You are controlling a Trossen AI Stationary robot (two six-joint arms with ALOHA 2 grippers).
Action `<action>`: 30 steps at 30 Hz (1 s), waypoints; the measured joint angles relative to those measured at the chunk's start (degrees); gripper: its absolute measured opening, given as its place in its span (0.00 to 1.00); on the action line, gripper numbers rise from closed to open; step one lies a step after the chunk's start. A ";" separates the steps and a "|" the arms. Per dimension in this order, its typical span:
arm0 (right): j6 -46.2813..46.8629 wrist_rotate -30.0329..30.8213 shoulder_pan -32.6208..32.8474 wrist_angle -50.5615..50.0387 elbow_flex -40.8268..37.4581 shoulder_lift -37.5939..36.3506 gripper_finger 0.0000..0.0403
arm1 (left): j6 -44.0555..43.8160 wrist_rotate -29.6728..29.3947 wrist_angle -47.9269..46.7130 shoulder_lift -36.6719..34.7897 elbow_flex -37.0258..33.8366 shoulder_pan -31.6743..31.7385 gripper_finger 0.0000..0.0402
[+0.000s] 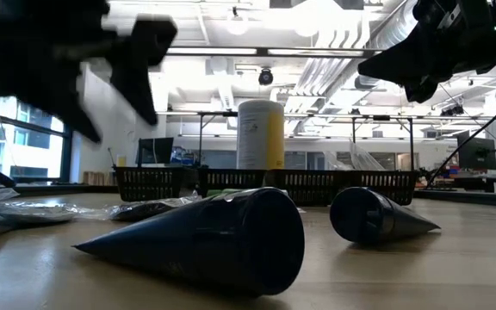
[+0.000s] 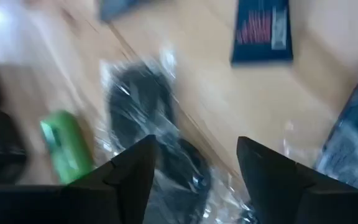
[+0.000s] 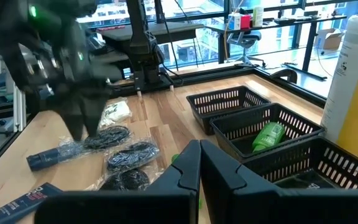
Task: Pick & Place Travel size toiletries
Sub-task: Put the middle hairbrush into the left black bin
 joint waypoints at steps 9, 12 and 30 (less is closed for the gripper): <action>0.00 -0.28 0.04 -0.51 0.00 0.02 0.01 | -1.06 -1.78 7.22 10.37 0.22 -0.32 0.49; 0.00 -0.31 0.04 -0.72 0.02 0.00 0.01 | -1.30 -3.23 7.70 11.31 0.18 -0.32 0.47; 0.00 -0.33 0.04 -1.31 0.02 0.02 0.01 | -2.82 -7.44 6.33 11.47 0.09 -0.27 0.45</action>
